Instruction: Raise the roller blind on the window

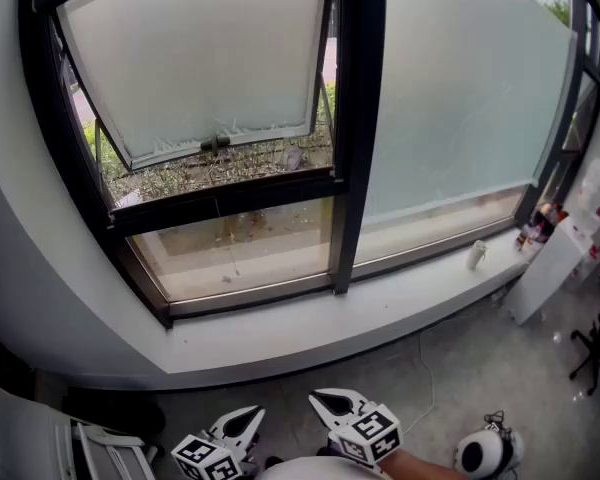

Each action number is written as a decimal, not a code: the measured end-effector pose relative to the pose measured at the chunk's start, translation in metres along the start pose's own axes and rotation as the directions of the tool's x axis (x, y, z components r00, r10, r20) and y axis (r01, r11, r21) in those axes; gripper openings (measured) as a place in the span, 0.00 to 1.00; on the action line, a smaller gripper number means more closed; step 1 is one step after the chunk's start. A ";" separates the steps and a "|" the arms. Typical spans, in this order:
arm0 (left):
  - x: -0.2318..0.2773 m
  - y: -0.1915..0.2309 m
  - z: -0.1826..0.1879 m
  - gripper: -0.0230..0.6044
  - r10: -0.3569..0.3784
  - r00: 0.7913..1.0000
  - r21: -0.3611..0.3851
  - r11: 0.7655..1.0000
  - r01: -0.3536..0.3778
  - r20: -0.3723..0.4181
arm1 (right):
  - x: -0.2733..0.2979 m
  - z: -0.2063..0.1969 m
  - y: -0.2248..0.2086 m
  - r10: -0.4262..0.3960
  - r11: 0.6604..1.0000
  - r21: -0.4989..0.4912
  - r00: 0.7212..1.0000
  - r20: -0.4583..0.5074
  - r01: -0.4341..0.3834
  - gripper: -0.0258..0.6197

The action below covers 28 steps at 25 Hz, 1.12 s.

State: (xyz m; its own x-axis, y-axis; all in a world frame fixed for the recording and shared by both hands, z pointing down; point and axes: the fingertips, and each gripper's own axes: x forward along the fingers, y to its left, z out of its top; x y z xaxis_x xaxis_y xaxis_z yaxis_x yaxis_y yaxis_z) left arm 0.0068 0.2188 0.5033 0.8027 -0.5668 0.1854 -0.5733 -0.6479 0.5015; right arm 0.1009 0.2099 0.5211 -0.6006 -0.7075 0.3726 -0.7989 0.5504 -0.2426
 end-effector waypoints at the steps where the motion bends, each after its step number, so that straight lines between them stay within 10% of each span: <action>1: 0.000 0.000 -0.001 0.07 0.004 1.000 -0.003 1.000 -0.004 0.002 | -0.001 0.000 -0.001 0.000 1.000 -0.003 1.000 -0.002 0.000 0.07; 28: 0.028 -0.012 -0.003 0.07 0.104 0.992 -0.023 0.994 -0.102 0.078 | -0.014 -0.003 -0.051 0.070 0.997 0.035 0.997 0.014 -0.070 0.13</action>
State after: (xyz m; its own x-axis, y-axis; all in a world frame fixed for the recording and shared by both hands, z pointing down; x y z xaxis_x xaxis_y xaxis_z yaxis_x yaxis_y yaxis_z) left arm 0.0370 0.2119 0.5045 0.7235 -0.6690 0.1700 -0.6485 -0.5745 0.4994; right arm 0.1505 0.1930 0.5306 -0.6553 -0.6732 0.3426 -0.7553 0.5830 -0.2992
